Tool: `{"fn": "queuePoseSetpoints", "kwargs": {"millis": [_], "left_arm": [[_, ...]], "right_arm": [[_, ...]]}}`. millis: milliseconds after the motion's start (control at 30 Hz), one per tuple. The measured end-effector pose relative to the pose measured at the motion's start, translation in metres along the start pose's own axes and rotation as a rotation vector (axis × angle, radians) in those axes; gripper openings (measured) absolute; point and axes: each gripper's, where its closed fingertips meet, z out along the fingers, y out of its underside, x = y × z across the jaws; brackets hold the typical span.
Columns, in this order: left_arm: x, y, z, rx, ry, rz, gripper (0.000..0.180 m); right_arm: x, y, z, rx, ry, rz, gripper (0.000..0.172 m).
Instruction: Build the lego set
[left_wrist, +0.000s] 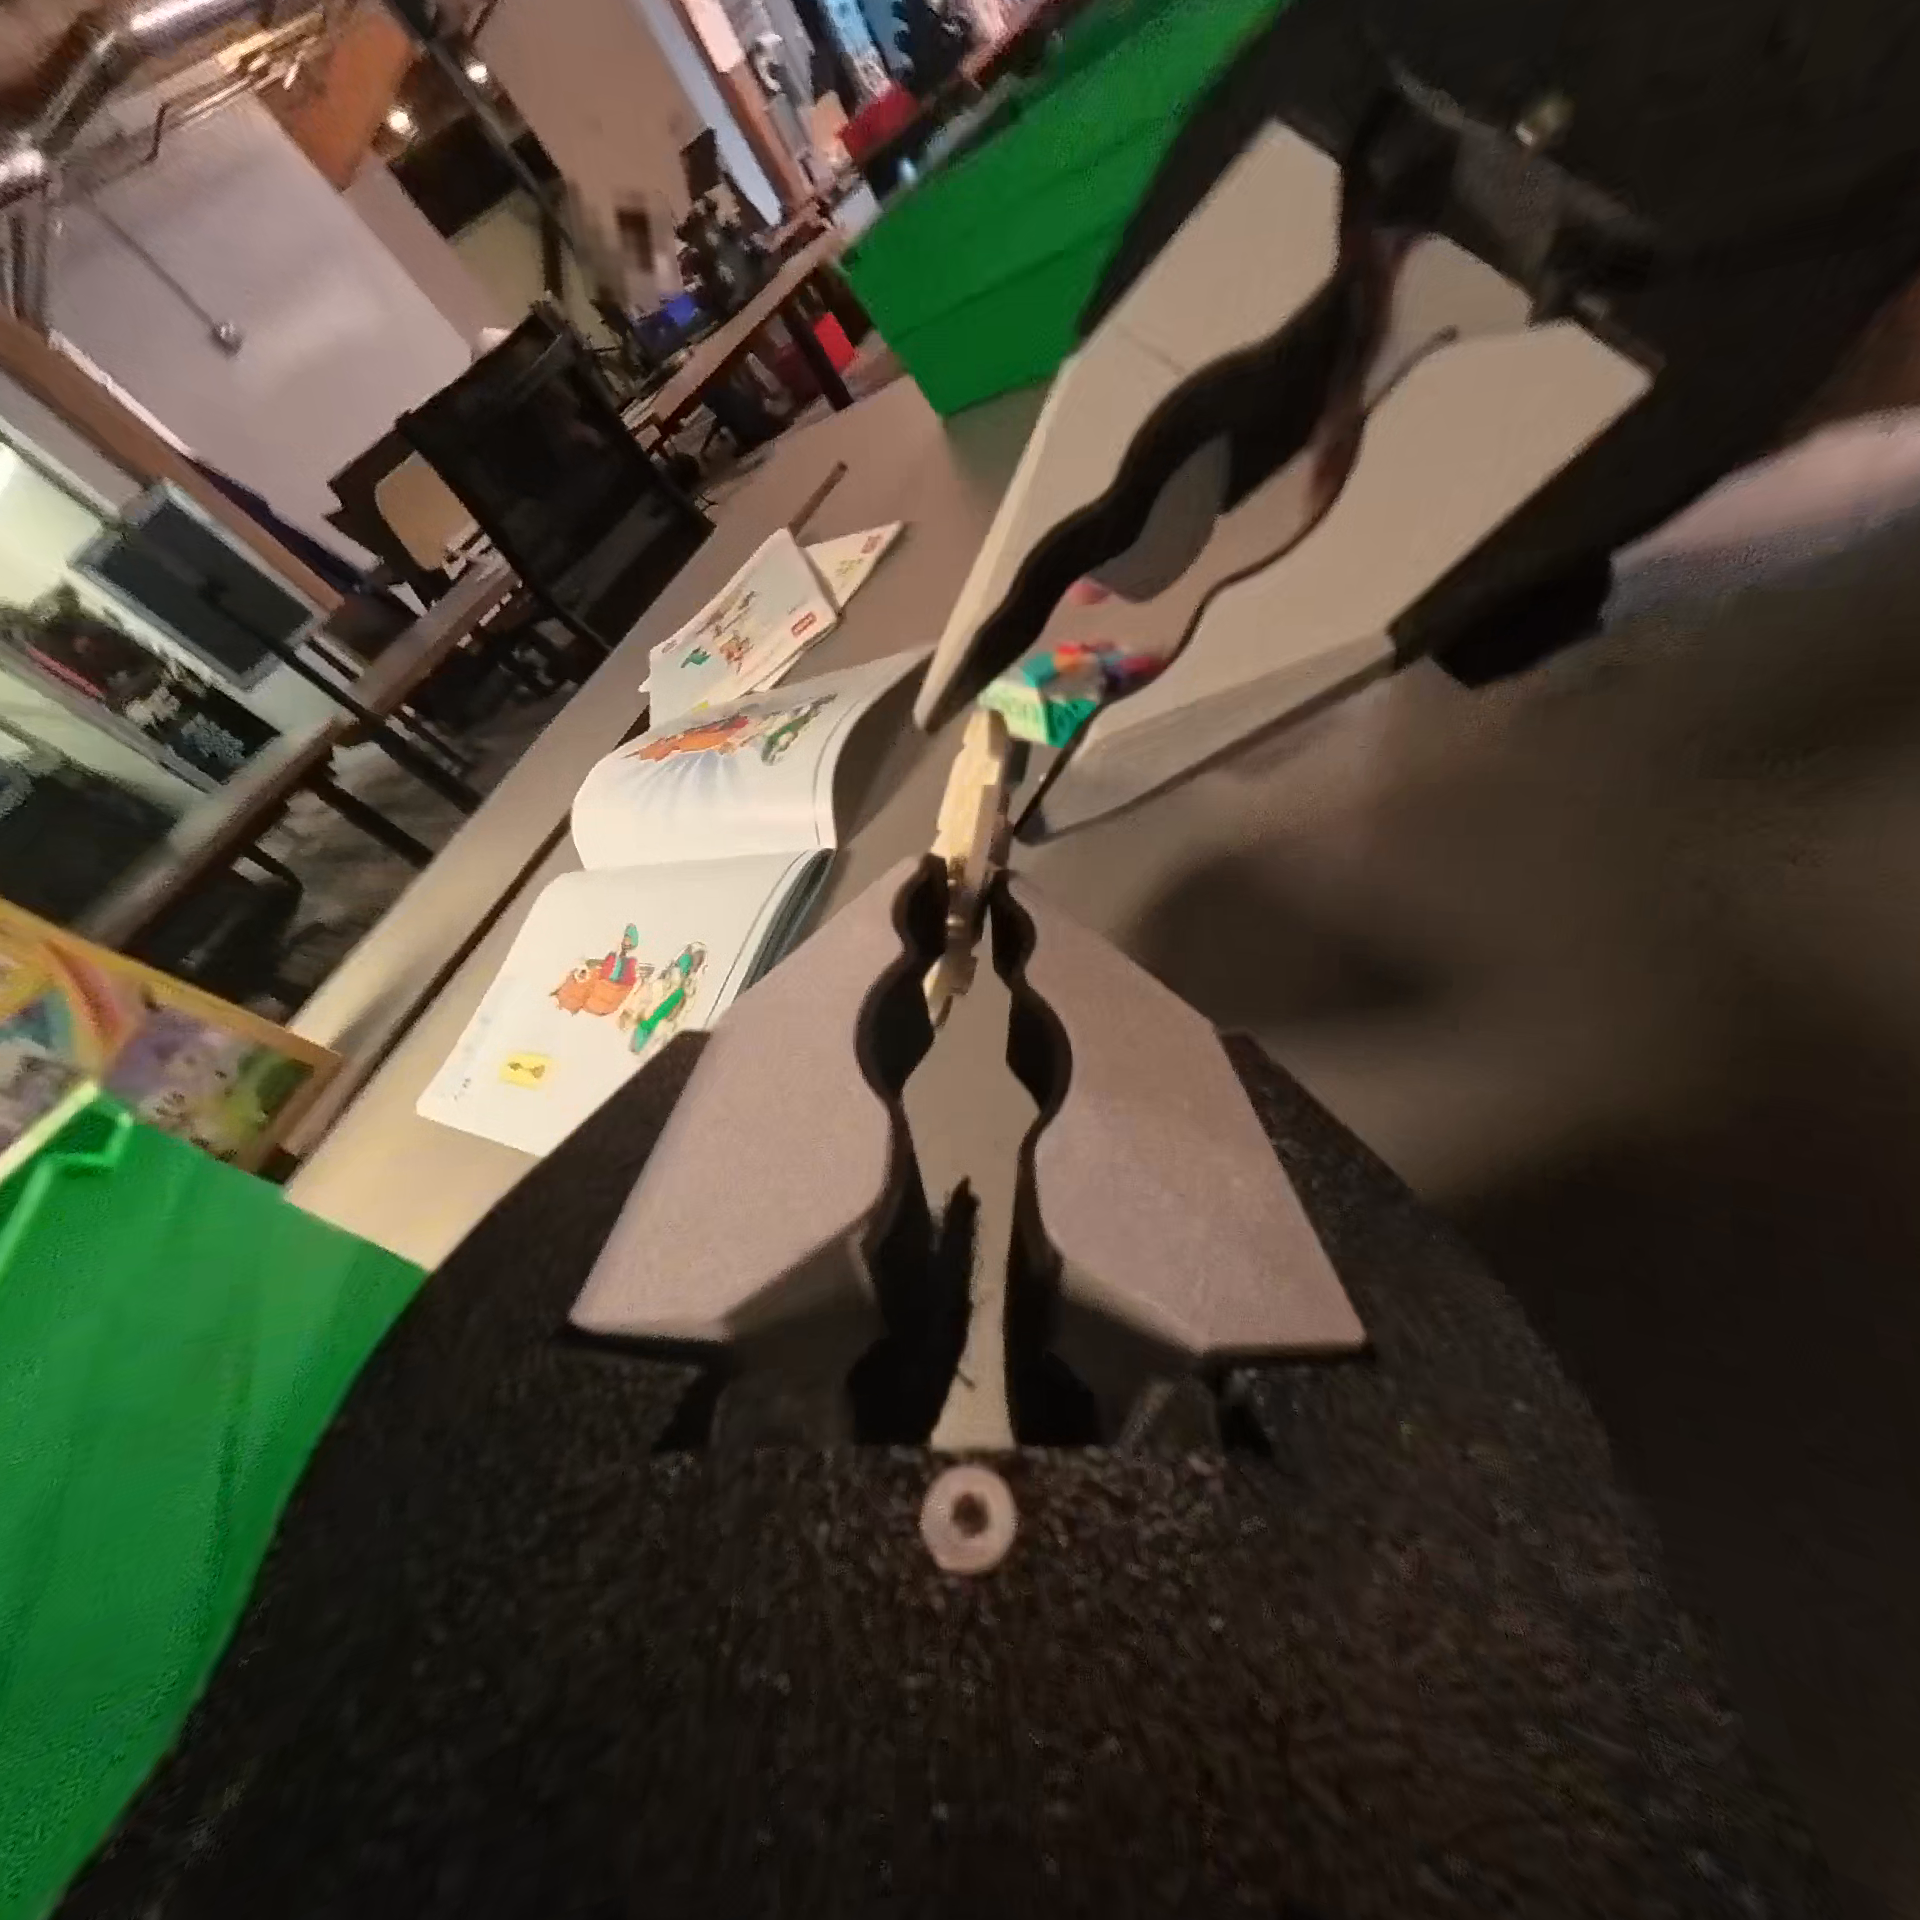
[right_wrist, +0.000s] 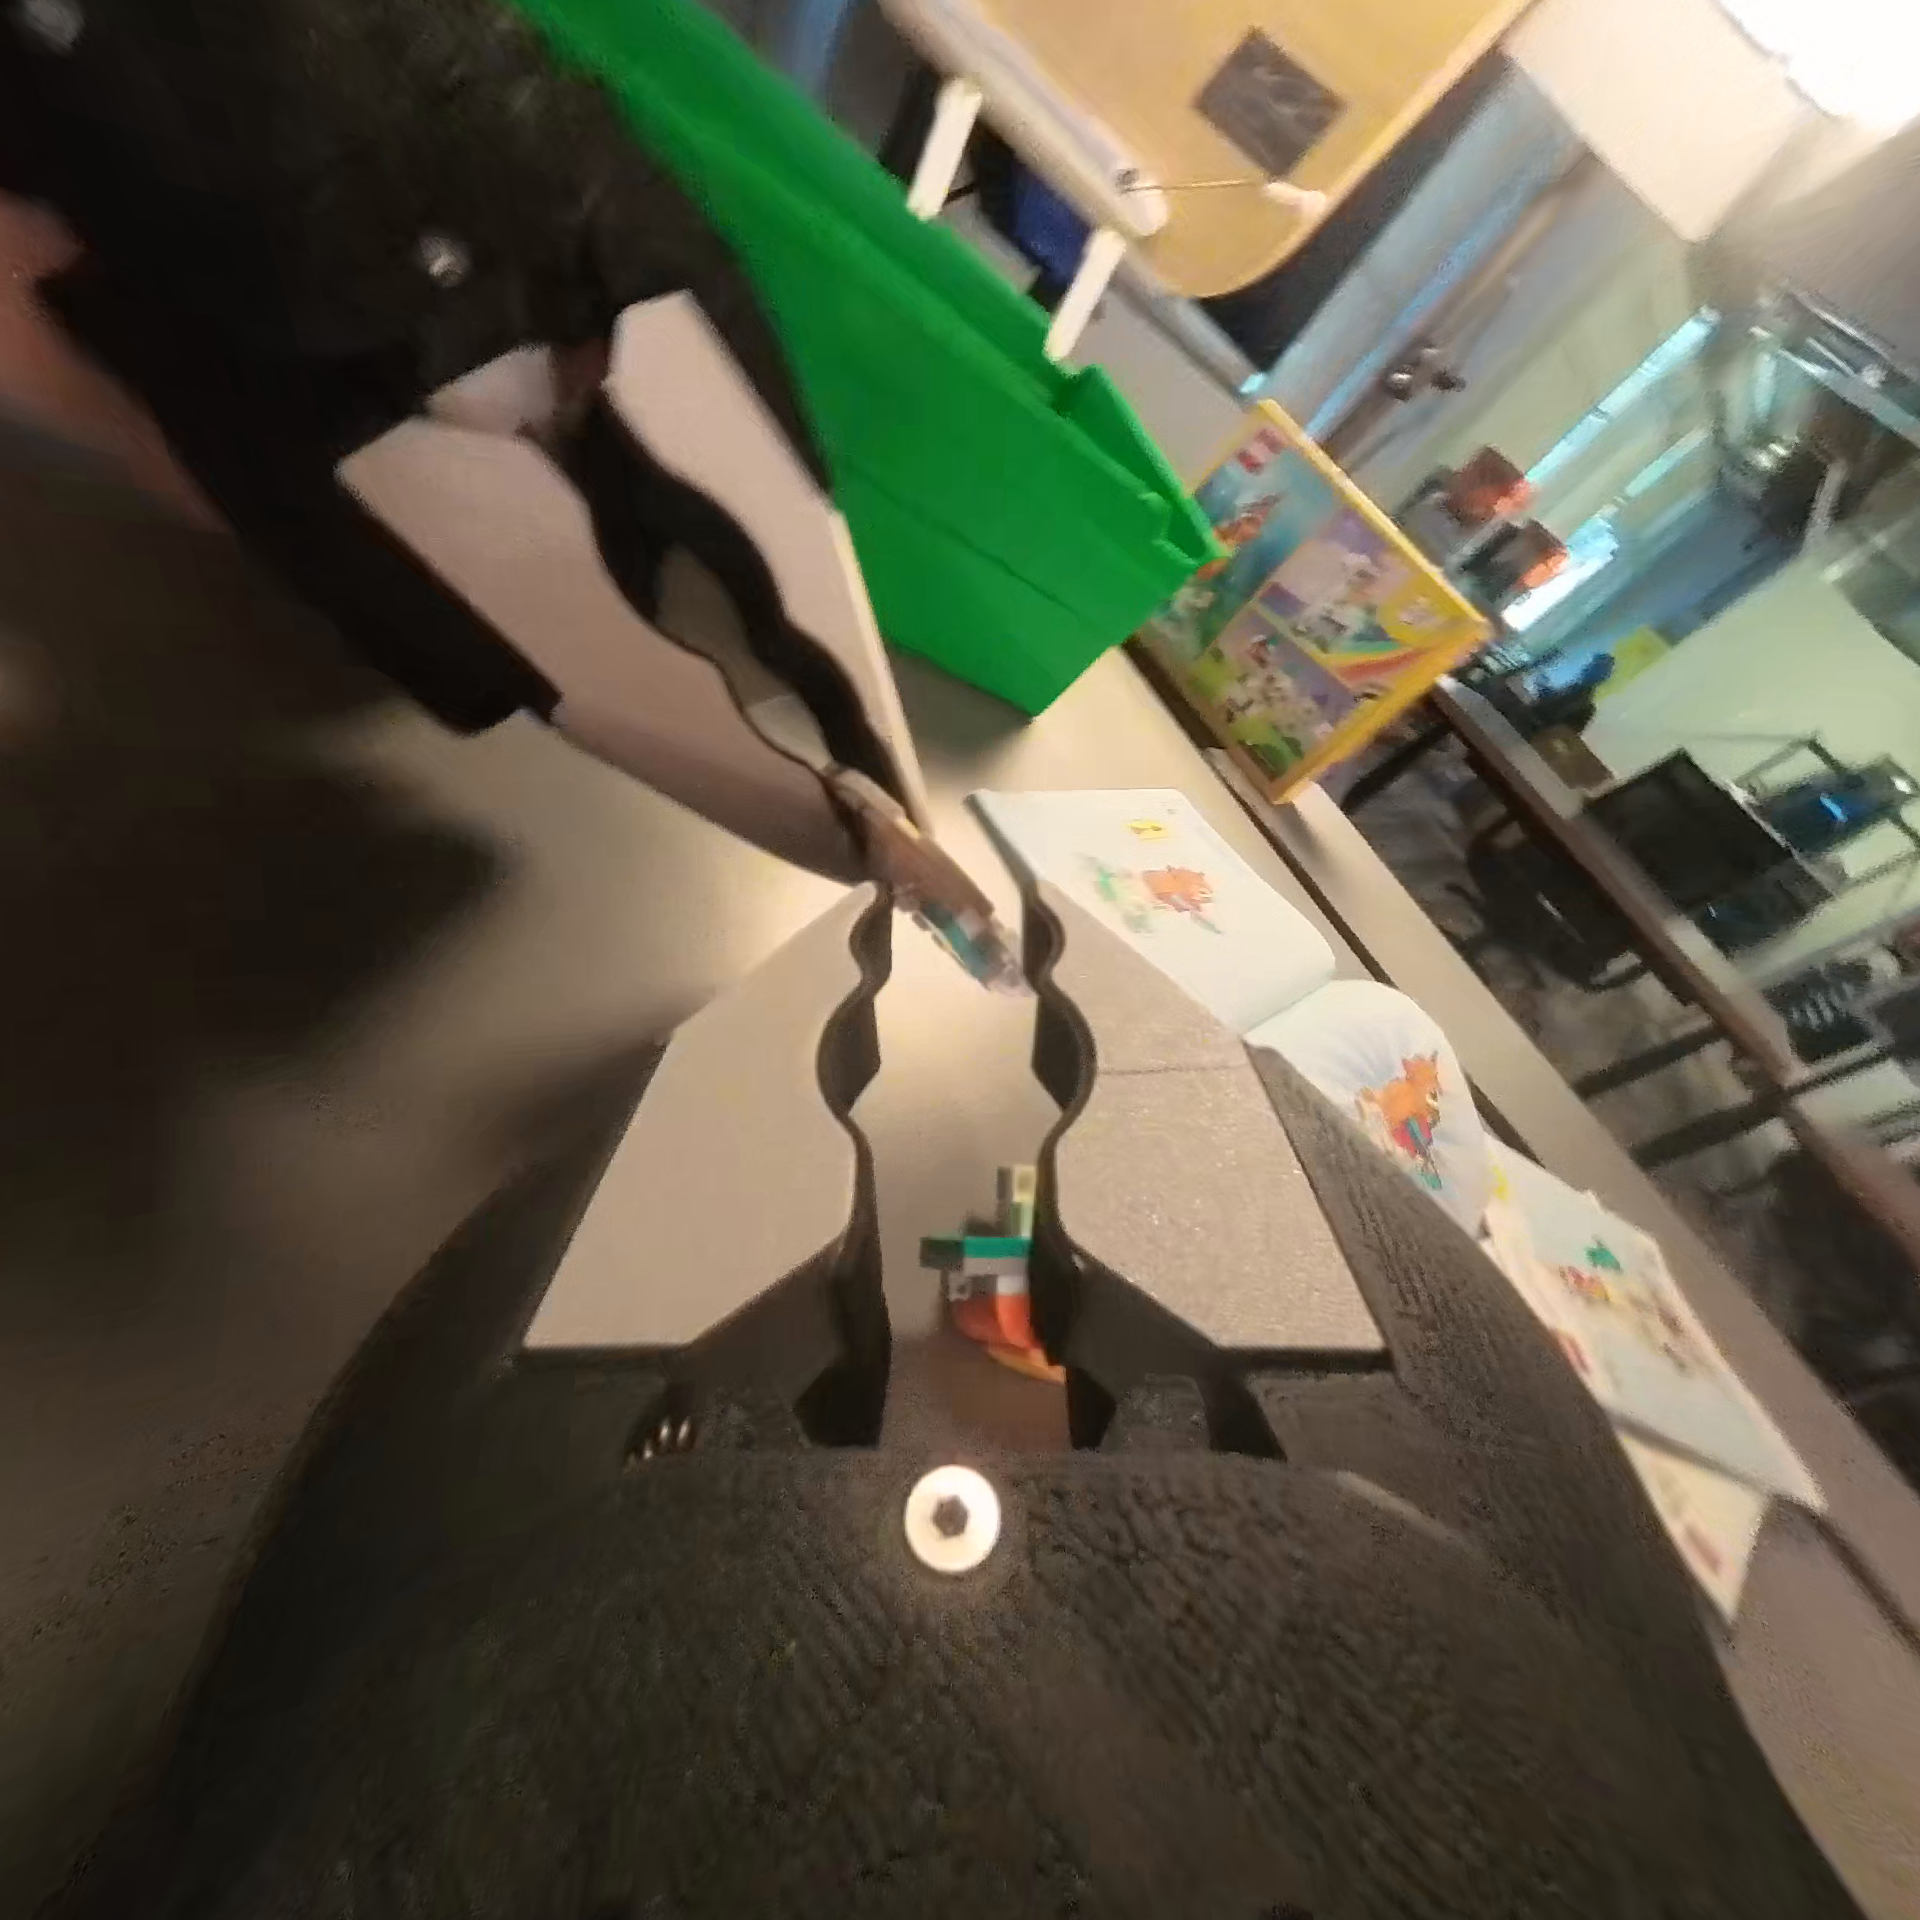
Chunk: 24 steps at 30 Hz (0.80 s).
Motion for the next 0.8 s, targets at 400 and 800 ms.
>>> {"fn": "queuePoseSetpoints", "kwargs": {"millis": [400,800], "left_arm": [[-0.034,-0.039,-0.024,0.342,-0.084,-0.289,0.004],[-0.024,-0.047,-0.029,0.374,-0.01,-0.236,0.004]], "right_arm": [[0.032,-0.045,0.002,0.384,-0.07,0.897,0.043],[0.026,-0.047,0.002,0.404,-0.172,0.96,0.045]]}}
